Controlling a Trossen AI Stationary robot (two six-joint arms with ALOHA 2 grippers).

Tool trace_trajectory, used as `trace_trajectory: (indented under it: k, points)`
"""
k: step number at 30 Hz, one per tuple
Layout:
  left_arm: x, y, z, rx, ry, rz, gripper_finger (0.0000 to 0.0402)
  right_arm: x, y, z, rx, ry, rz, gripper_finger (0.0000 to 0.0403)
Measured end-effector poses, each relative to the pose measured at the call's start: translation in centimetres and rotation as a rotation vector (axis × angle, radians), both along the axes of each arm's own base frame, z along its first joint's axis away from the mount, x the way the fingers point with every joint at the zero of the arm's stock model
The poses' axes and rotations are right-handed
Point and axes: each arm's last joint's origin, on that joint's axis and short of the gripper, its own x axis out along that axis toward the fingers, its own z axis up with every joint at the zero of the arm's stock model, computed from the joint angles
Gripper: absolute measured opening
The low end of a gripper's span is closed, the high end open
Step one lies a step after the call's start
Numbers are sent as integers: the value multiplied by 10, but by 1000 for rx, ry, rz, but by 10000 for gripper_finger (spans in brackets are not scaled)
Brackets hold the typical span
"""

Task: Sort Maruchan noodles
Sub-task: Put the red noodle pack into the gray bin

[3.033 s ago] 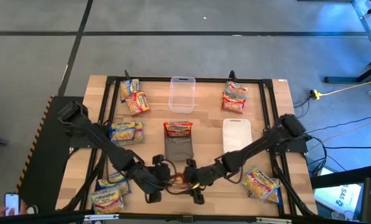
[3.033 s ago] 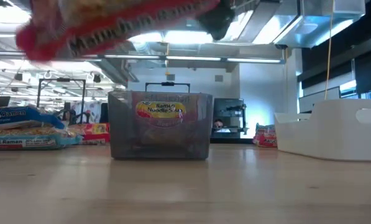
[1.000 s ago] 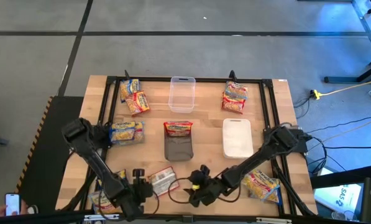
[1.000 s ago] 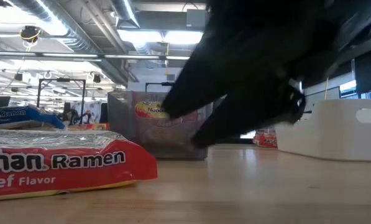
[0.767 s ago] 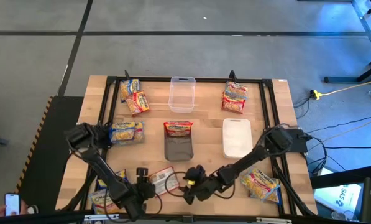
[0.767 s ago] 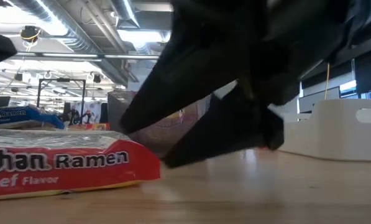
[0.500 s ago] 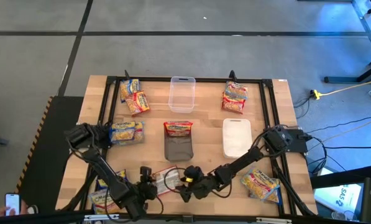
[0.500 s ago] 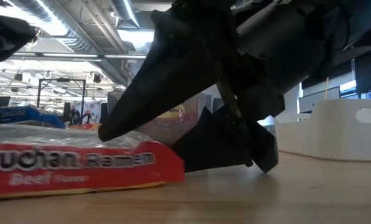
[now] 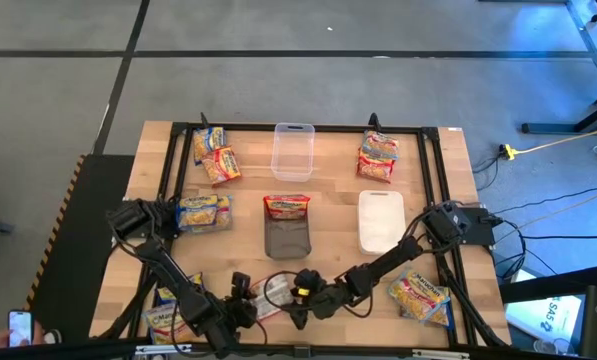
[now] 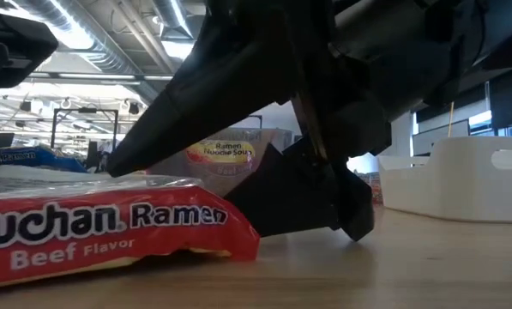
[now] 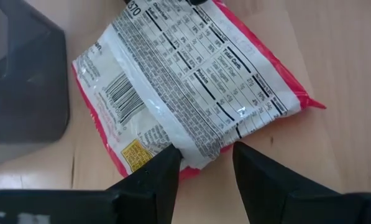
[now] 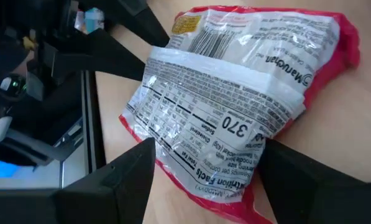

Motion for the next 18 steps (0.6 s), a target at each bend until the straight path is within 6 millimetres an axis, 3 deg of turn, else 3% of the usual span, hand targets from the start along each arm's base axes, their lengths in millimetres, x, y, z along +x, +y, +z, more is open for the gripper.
trace_trajectory:
  k: [8,18]
  points:
    - [1,-16,17,-25,-42,-39,143,1,5,5,38,-26,110,248]
    - [1,-19,19,63,-42,-135,143,3,4,7,92,-27,161,248]
